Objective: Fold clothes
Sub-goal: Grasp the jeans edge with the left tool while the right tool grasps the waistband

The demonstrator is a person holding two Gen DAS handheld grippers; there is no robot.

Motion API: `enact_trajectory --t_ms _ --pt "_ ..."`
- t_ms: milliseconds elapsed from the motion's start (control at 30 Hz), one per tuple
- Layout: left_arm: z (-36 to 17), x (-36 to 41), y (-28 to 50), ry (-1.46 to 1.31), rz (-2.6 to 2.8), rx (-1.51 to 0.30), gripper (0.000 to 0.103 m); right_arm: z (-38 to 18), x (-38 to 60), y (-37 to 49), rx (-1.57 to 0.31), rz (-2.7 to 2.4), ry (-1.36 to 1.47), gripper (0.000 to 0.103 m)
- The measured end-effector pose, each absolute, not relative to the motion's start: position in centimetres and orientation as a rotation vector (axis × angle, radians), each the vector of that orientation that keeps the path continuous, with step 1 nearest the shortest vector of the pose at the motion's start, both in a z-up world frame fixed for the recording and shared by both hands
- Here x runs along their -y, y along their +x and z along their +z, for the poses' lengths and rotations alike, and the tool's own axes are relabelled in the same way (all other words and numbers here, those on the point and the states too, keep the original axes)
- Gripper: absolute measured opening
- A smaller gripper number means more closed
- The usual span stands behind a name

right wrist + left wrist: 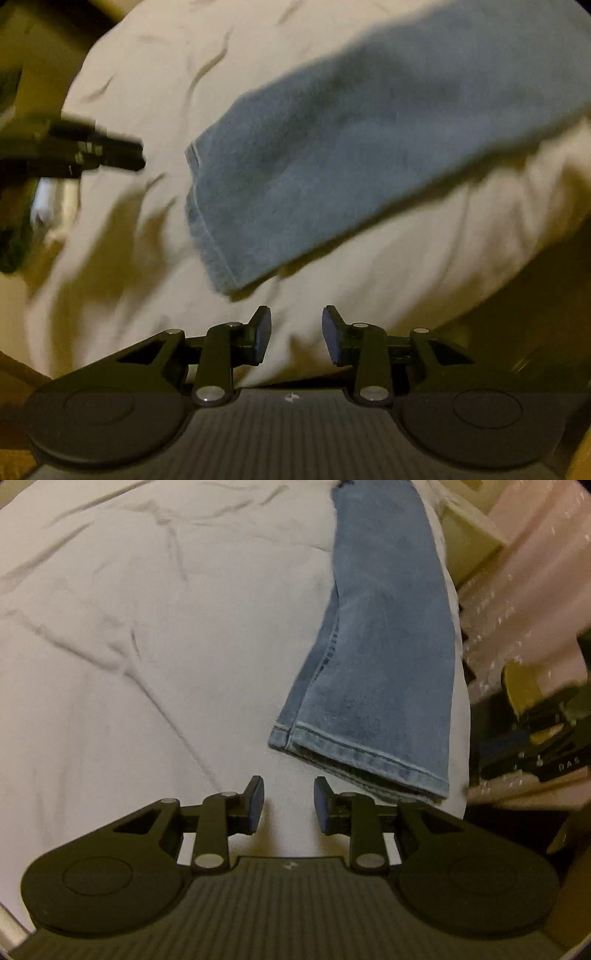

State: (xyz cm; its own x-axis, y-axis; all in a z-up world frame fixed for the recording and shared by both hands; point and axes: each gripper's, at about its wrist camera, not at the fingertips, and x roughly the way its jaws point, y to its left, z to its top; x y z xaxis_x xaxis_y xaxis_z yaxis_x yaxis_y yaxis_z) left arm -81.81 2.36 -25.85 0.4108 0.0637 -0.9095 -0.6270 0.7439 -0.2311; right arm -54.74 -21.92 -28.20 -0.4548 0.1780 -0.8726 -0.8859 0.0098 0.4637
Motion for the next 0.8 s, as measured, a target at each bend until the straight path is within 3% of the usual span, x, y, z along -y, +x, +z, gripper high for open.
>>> enact_trajectory --t_ms 133,167,200,333,400,467,533,567,600,633,667,800 --pt "-26.0 -3.6 -79.9 -0.672 0.432 -1.009 0.037 -29.6 22.4 -51.6 -1.645 1.426 -0.405 0.042" --pt "-26.3 -3.9 -79.1 -0.675 0.419 -1.007 0.046 -30.3 22.5 -50.9 -1.702 1.379 -0.311 0.042" --pt "-26.7 -4.3 -78.3 -0.678 0.406 -1.006 0.049 -31.0 22.6 -50.2 -1.757 1.330 -0.218 0.044" --pt "-28.7 -6.0 -76.7 -0.697 0.382 -1.032 0.051 -33.4 23.0 -49.9 -1.844 1.230 -0.042 0.056" --pt "-30.3 -7.0 -76.2 -0.759 0.338 -1.045 0.075 -34.3 23.0 -50.2 -1.860 1.209 0.000 0.066" --pt "-31.5 -7.1 -76.0 -0.814 0.288 -1.063 0.074 -34.9 22.6 -50.9 -1.863 1.226 0.026 0.068" --pt "-31.7 -7.0 -76.0 -0.834 0.257 -1.051 0.055 -35.5 22.1 -51.7 -1.865 1.246 0.050 0.069" --pt "-31.1 -6.9 -76.6 -0.840 0.248 -1.026 0.029 -35.8 21.9 -52.1 -1.866 1.256 0.062 0.069" --pt "-30.4 -6.8 -77.1 -0.847 0.239 -1.001 0.012 -36.1 21.7 -52.5 -1.866 1.265 0.074 0.055" --pt "-29.8 -6.7 -77.7 -0.854 0.229 -0.976 0.011 -36.4 21.5 -52.9 -1.867 1.275 0.086 0.025" --pt "-29.2 -6.6 -78.2 -0.860 0.220 -0.951 0.008 -36.6 21.2 -53.3 -1.868 1.285 0.099 0.014" --pt "-26.6 -6.2 -80.4 -0.884 0.183 -0.852 0.006 -35.7 20.9 -53.7 -1.839 1.334 0.063 0.013"
